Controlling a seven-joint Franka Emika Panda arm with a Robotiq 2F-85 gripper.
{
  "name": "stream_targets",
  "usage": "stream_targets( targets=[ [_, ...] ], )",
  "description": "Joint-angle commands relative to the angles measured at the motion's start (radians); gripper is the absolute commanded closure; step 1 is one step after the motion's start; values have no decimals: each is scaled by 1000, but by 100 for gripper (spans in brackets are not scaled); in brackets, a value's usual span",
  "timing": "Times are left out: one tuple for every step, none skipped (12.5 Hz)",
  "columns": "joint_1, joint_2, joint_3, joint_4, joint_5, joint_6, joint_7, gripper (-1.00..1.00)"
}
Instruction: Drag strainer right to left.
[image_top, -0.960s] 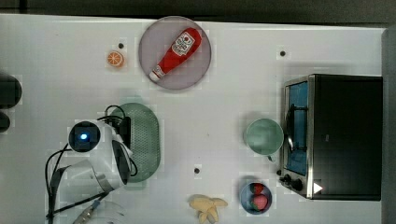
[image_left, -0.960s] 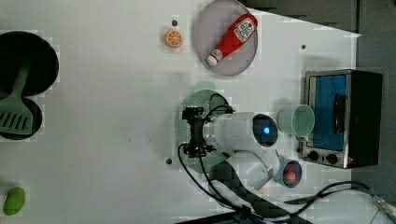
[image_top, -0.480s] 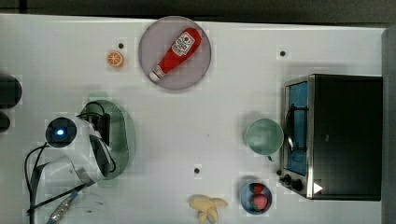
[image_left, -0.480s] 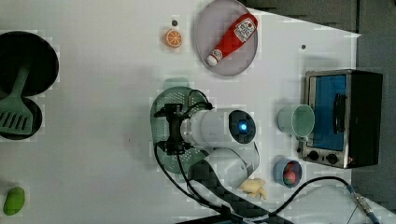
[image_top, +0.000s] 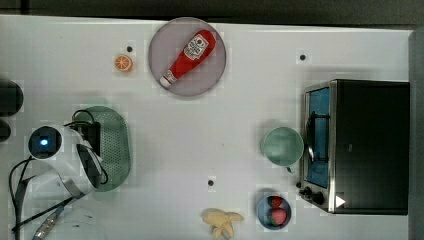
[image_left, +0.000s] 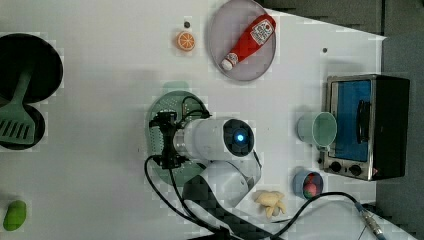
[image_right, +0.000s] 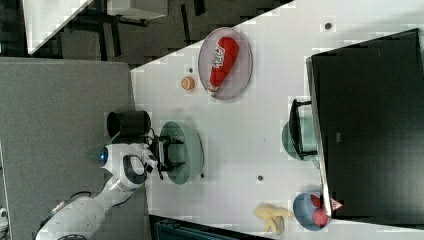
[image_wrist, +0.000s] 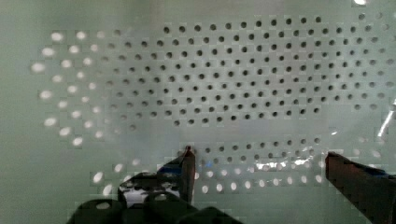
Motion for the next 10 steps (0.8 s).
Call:
stream_targets(
  targets=[
    [29, -5, -10, 38, 1, 8, 61, -100],
    [35, 2, -10, 45, 3, 9, 62, -100],
    [40, 6, -10, 56, 4, 14, 61, -100],
    [44, 10, -9, 64, 11, 10, 62, -100],
    [48, 12, -10, 69, 15, 11, 62, -100],
    [48, 11, -13, 71, 15, 13, 62, -100],
    [48, 4, -16, 72, 15, 8, 62, -100],
    [47, -13, -26, 68, 12, -11, 55, -100],
    [46, -44, -44, 61, 11, -56, 32, -100],
    [45, -88, -68, 53, 11, -113, -23, -100]
  ],
)
